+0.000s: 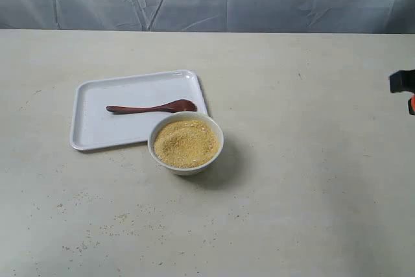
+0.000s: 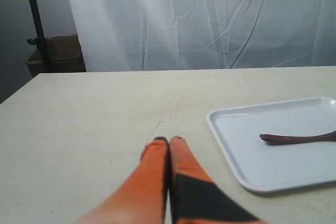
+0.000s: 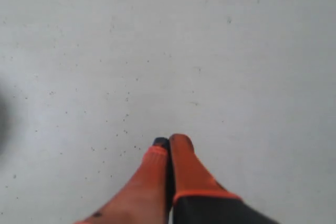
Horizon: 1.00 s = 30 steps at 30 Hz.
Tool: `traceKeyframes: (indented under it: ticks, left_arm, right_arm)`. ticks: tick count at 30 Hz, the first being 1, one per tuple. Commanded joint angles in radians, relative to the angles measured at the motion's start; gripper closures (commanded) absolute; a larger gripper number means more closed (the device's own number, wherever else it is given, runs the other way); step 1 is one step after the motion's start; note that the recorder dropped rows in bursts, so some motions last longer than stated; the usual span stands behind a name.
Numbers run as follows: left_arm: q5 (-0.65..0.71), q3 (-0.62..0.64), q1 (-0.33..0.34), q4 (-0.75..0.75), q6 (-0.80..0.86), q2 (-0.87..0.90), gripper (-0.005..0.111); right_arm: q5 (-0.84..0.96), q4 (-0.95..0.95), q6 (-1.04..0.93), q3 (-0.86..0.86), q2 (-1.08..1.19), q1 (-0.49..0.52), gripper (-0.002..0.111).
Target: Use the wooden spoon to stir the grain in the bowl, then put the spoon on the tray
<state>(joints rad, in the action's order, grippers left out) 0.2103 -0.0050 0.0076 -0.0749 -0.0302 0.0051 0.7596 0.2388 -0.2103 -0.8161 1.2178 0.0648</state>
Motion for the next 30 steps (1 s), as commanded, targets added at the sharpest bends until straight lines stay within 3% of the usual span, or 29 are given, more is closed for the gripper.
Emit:
traceKeyframes:
  ticks: [1, 6, 13, 25, 30]
  left_arm:
    - [-0.005, 0.005, 0.001, 0.003, -0.003, -0.005, 0.106]
    - [-0.005, 0.005, 0.001, 0.003, -0.003, -0.005, 0.106]
    - [-0.005, 0.005, 0.001, 0.003, -0.003, -0.005, 0.106]
    - [-0.005, 0.005, 0.001, 0.003, -0.003, -0.005, 0.106]
    - [-0.005, 0.005, 0.001, 0.003, -0.003, -0.005, 0.106]
  right_arm:
    - [-0.226, -0.025, -0.022, 0.219, -0.298, -0.050, 0.109]
    - [-0.328, -0.090, -0.026, 0.332, -0.630, -0.091, 0.109]
    - [-0.186, -0.098, -0.026, 0.431, -0.883, -0.091, 0.109]
    - [-0.136, -0.096, -0.024, 0.431, -0.973, -0.091, 0.109]
    - [-0.134, -0.081, -0.024, 0.431, -0.995, -0.170, 0.109]
